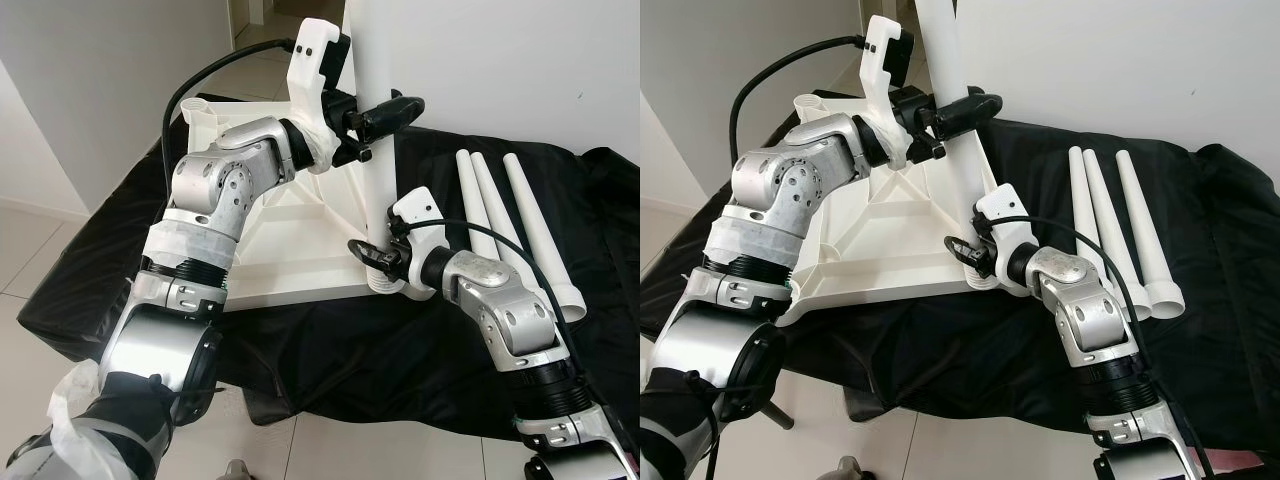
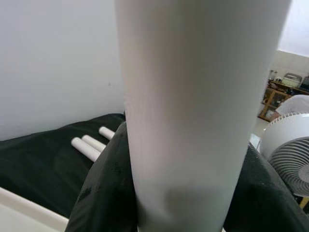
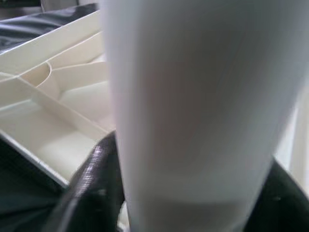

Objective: Building children table

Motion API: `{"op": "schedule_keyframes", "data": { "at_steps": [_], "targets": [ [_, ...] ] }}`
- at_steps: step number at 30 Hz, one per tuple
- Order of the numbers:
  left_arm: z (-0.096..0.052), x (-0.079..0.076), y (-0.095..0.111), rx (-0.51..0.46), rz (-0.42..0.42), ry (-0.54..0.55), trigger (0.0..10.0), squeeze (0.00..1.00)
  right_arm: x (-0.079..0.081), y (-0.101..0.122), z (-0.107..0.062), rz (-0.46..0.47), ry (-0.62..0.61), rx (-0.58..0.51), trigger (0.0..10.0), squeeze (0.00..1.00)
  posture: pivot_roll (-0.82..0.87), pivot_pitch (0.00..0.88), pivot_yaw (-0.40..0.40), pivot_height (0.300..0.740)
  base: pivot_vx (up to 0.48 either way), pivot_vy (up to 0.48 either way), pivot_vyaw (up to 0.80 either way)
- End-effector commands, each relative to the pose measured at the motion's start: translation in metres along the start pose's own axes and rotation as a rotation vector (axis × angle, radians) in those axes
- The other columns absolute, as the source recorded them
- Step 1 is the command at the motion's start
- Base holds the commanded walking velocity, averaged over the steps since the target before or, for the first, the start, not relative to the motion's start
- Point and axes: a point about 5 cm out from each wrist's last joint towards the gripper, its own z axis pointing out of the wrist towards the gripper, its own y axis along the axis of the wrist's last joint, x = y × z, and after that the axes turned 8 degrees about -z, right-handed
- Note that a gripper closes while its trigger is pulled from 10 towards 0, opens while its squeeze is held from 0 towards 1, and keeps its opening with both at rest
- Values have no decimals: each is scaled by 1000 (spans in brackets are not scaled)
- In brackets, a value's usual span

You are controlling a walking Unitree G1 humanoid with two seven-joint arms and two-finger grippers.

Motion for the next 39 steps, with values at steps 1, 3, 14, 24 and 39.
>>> {"op": "schedule_keyframes", "data": {
  "at_steps": [1,3,14,24,39],
  "targets": [
    [6,-10,15,-3,57,-34,10000,0,-7,3,-1,15,-32,-12,10000,1000,25,41,-22,740,0,0,0],
    [7,-10,16,-2,63,-22,10000,0,-8,5,0,16,-39,-25,10000,1000,25,41,-22,740,0,0,0],
    [10,-13,32,-48,98,78,10000,0,-10,16,8,-40,-174,-85,10000,0,24,42,-13,740,0,0,0],
    [15,-21,40,-79,138,117,10000,0,-7,21,24,-73,-379,-98,10000,0,27,42,-17,740,0,0,0],
    [22,-32,43,-126,110,120,10000,0,-3,37,38,-49,-630,-191,10000,0,36,29,-19,740,0,0,0]
  ]
}}
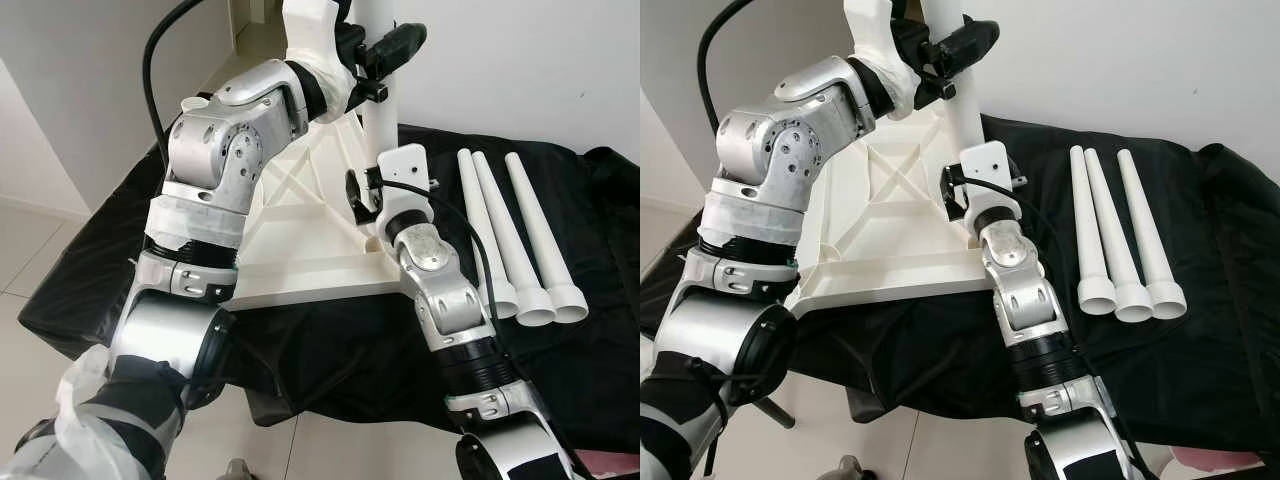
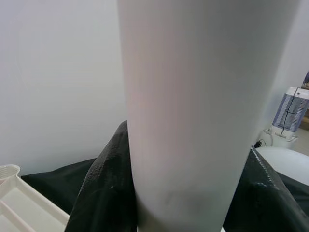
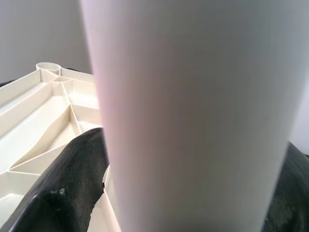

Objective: Building children table

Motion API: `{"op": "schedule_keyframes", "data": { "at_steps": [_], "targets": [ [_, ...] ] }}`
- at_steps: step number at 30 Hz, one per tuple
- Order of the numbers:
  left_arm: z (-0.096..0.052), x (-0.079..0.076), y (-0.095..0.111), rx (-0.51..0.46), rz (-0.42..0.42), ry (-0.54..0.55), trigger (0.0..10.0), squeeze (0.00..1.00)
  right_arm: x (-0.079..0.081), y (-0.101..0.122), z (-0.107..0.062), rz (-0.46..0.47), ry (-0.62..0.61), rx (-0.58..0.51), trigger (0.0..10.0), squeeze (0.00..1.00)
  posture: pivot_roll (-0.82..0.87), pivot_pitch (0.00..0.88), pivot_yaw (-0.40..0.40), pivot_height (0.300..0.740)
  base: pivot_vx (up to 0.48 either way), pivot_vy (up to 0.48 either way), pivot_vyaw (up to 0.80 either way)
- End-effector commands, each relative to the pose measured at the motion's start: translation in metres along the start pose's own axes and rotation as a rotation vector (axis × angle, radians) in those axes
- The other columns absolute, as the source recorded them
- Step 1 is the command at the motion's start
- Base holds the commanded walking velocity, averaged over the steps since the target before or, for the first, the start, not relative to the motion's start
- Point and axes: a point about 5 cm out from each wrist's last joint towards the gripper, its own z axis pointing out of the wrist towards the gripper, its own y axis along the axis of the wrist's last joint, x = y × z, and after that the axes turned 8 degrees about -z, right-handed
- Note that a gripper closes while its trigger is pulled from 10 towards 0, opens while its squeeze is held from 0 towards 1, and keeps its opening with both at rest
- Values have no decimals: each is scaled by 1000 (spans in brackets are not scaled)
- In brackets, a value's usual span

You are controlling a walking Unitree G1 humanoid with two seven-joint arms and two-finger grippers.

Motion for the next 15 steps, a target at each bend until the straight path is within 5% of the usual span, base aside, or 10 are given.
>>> {"op": "schedule_keyframes", "data": {
  "at_steps": [1,13,14,15],
  "targets": [
    [5,-16,7,-18,3,-72,10000,0,-3,-2,1,-8,-32,2,10000,0,37,27,-21,740,0,0,0],
    [6,-18,7,-22,5,-74,10000,0,-1,-2,3,-26,-56,-12,10000,0,35,20,-24,740,0,0,0],
    [6,-19,7,-22,6,-74,10000,0,-1,-3,3,-27,-59,-9,3216,0,35,22,-23,740,0,0,0],
    [6,-19,7,-22,6,-74,10000,0,-1,-3,3,-27,-59,-9,3216,0,35,22,-23,740,0,0,0]
  ]
}}
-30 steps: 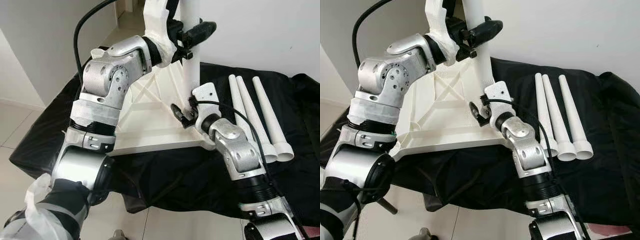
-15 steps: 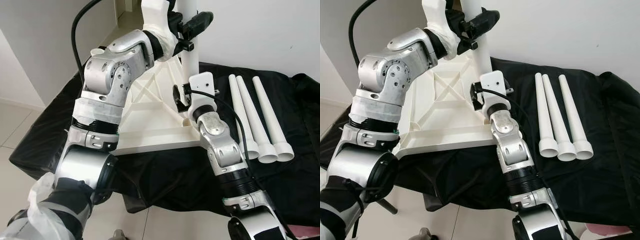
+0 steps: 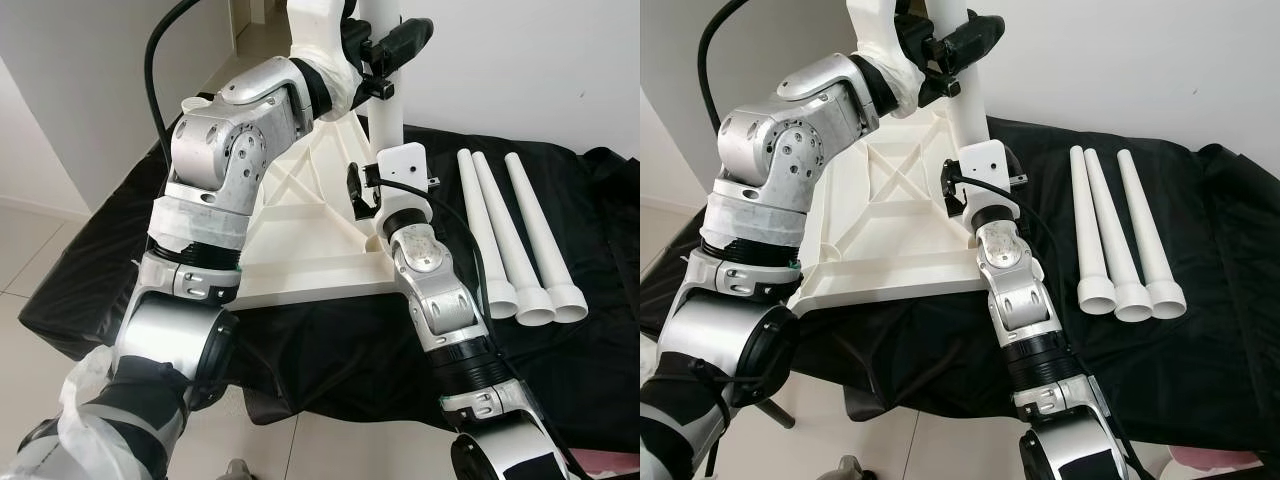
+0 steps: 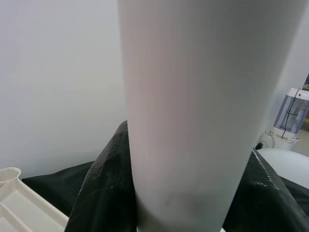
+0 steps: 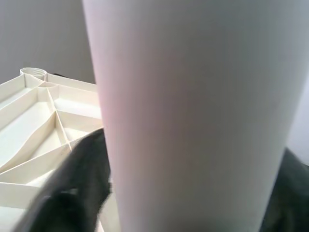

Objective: Building children table

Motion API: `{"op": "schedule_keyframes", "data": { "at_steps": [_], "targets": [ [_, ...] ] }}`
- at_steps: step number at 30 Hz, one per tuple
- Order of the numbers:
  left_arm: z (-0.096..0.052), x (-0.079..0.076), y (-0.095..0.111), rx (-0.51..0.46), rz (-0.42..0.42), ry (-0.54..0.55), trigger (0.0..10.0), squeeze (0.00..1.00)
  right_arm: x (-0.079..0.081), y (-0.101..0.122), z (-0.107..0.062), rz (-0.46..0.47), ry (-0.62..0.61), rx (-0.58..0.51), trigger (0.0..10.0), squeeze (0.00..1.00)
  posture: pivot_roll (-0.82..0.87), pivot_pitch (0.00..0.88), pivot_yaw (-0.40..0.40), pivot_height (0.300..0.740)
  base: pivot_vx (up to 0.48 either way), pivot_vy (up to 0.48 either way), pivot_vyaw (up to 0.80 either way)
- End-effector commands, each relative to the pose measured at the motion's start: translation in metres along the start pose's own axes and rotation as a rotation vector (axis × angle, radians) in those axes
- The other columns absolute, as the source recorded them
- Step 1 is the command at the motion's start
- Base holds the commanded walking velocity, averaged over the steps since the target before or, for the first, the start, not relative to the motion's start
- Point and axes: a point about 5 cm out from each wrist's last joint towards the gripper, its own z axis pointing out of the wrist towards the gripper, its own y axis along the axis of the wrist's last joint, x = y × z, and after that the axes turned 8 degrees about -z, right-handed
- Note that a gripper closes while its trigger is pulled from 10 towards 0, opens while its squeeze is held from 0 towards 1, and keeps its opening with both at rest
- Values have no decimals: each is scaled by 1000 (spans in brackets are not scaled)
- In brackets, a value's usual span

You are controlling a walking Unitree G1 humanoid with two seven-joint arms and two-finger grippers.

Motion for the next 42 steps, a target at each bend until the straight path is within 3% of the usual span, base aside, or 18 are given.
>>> {"op": "schedule_keyframes", "data": {
  "at_steps": [1,2,3,12,13,16,17,27,28,29,38,42],
  "targets": [
    [6,-16,6,-16,1,-76,10000,0,0,-3,2,-4,-9,15,1725,0,34,22,-24,740,0,0,0],
    [6,-16,6,-16,1,-76,10000,0,0,-3,2,-4,-9,15,1725,0,34,22,-24,740,0,0,0],
    [6,-17,6,-17,-1,-79,10000,0,-1,-4,2,-3,-15,22,0,0,34,23,-23,740,0,0,0],
    [8,-26,3,-12,1,-112,10000,0,-5,-8,2,16,-54,48,0,0,37,29,-23,740,0,0,0],
    [8,-26,3,-13,2,-113,10000,0,-6,-9,2,21,-57,52,9294,0,37,30,-23,740,0,0,0],
    [7,-27,4,-23,3,-123,10000,0,-6,-9,2,23,-60,57,10000,0,35,32,-22,740,0,0,0],
    [7,-28,4,-29,2,-130,10000,1000,-7,-10,3,27,-64,64,10000,0,34,37,-21,740,0,0,0],
    [6,-29,5,-52,6,-145,10000,1000,-12,-12,4,67,-85,89,10000,0,18,45,-21,740,0,0,0],
    [6,-30,7,-65,20,-152,10000,322,-15,-12,5,82,-91,94,10000,0,14,45,-20,740,0,0,0],
    [4,-32,8,-80,36,-168,10000,0,-17,-11,6,94,-98,96,10000,0,8,47,-21,740,0,0,0],
    [-1,-30,10,-106,33,-167,10000,0,-33,-12,13,120,-150,115,10000,0,3,52,-28,740,0,0,0],
    [-9,-16,0,-79,42,-97,10000,0,-39,-14,12,135,-162,123,10000,0,6,56,-26,740,0,0,0]
  ]
}}
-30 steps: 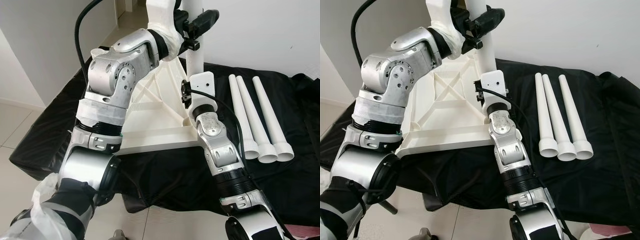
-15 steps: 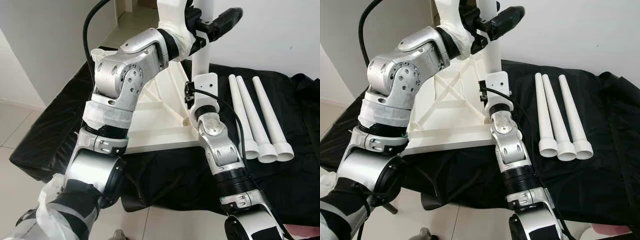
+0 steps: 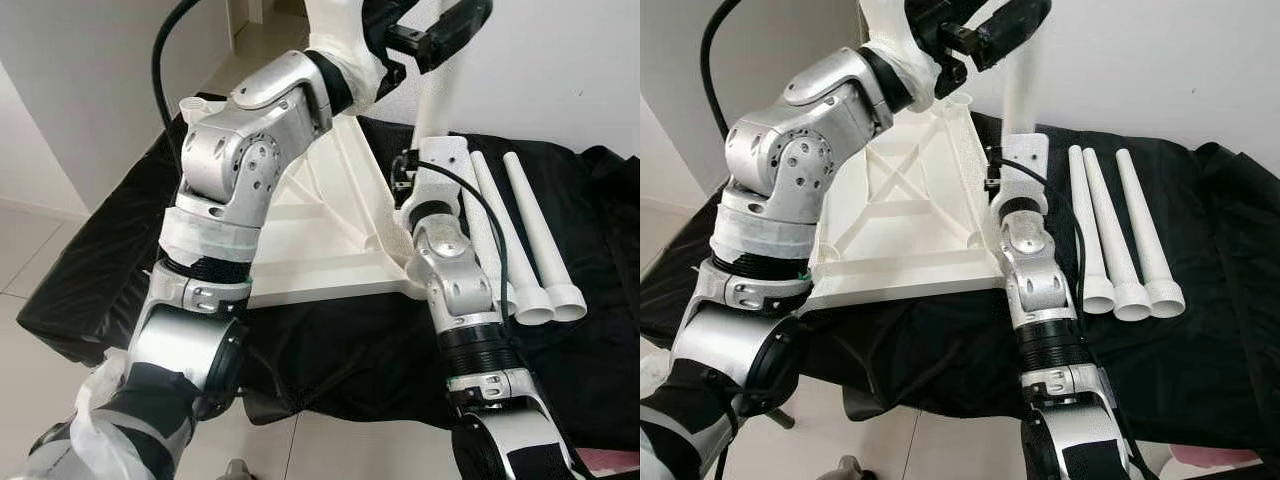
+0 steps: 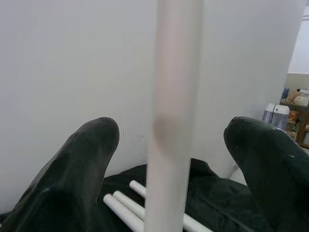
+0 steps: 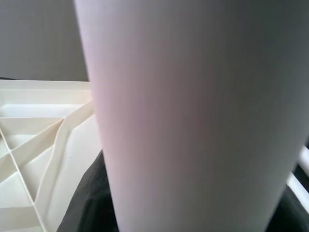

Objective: Building children table

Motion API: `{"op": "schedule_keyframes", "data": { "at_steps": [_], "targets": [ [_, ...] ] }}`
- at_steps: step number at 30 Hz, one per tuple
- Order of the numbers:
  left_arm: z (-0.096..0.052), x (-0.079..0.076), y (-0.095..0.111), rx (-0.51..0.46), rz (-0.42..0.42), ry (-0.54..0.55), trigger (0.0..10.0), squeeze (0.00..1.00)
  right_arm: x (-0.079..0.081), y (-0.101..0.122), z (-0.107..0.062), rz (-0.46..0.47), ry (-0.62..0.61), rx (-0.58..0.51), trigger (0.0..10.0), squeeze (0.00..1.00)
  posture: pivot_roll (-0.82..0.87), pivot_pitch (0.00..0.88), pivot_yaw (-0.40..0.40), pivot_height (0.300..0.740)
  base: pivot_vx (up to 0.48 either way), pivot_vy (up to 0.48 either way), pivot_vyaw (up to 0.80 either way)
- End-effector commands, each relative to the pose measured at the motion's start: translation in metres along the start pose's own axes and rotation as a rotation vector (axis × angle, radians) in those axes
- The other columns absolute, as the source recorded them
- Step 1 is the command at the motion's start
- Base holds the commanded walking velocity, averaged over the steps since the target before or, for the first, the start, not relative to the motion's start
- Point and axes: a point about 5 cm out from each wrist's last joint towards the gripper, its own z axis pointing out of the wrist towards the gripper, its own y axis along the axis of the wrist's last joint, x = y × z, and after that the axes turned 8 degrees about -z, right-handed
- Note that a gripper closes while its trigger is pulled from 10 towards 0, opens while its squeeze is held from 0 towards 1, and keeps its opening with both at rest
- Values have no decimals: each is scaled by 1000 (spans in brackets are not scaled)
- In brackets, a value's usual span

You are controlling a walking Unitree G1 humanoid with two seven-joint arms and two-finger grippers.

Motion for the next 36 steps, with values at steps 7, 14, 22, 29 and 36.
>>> {"op": "schedule_keyframes", "data": {
  "at_steps": [7,14,22,29,36],
  "targets": [
    [-28,21,-39,124,35,119,10000,0,-21,-8,-3,18,-36,6,10000,0,7,57,-10,740,0,0,0],
    [-56,33,-76,221,111,256,10000,0,-34,-34,-16,65,-39,55,10000,0,22,57,-17,740,0,0,0],
    [-79,20,-102,248,134,151,10000,0,-37,-44,-28,69,59,37,10000,0,22,64,-19,740,0,0,0],
    [-87,7,-122,325,106,48,10000,0,-36,-49,-34,71,118,11,10000,0,23,65,-22,740,0,0,0],
    [-94,-11,-144,429,95,-56,10000,0,-27,-61,-42,64,231,-14,10000,0,26,57,-20,740,0,0,0]
  ]
}}
